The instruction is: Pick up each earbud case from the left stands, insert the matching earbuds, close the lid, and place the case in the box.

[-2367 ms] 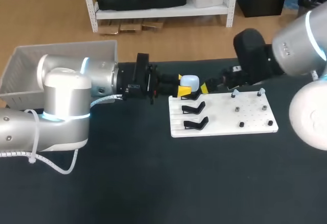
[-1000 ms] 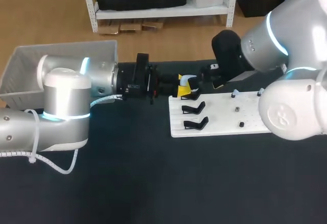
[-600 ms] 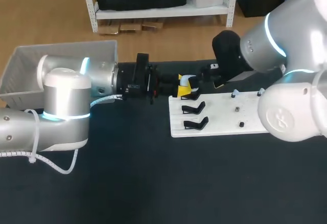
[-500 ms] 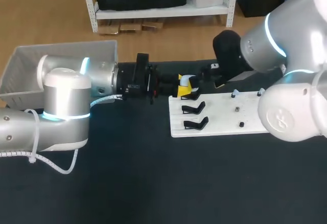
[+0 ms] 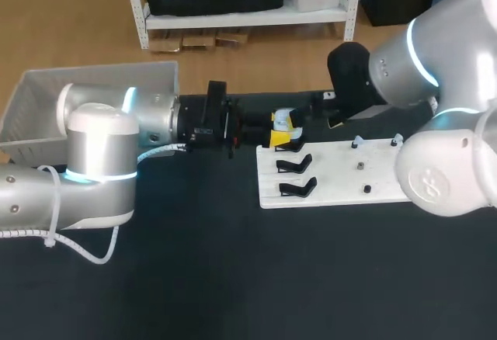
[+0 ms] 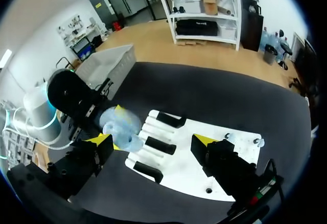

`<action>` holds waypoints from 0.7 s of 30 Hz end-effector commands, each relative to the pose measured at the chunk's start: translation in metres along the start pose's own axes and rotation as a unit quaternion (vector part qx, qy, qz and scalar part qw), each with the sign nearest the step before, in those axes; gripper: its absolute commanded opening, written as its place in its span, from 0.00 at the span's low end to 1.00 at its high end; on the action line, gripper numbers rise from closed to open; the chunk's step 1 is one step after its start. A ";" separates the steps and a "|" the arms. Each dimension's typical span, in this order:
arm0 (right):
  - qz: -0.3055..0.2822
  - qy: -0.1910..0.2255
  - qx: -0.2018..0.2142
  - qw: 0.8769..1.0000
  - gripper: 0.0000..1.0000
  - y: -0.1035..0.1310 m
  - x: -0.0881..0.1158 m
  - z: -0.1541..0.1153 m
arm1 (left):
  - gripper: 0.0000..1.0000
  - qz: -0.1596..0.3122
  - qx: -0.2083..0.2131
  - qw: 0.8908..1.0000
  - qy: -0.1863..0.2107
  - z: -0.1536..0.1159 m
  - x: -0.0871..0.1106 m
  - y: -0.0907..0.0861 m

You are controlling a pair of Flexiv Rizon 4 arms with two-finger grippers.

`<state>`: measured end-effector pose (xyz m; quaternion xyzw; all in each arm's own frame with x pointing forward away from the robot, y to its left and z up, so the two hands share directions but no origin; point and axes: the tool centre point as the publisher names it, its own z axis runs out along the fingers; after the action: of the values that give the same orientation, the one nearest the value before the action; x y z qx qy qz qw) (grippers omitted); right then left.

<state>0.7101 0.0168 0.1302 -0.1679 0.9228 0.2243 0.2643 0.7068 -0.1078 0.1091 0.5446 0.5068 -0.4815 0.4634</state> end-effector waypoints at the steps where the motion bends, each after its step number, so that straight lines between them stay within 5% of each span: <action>1: 0.001 -0.010 0.007 1.000 1.00 0.001 -0.002 -0.007 | 0.00 0.002 -0.002 1.000 -0.002 0.000 0.001 -0.001; 6: -0.016 -0.029 0.016 0.999 1.00 -0.010 -0.010 -0.025 | 0.00 0.002 -0.002 1.000 -0.002 0.000 0.001 -0.001; 11: -0.058 -0.032 0.073 0.995 1.00 -0.035 -0.012 -0.049 | 0.00 0.002 -0.002 1.000 -0.002 0.000 0.001 -0.001; 21: -0.086 0.082 0.195 0.974 1.00 -0.108 0.014 -0.059 | 0.00 0.002 -0.002 1.000 -0.002 0.000 0.001 -0.001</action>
<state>0.7220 -0.1023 0.1275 -0.2249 0.9420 0.0687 0.2395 0.7068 -0.1077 0.1092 0.5447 0.5069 -0.4813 0.4632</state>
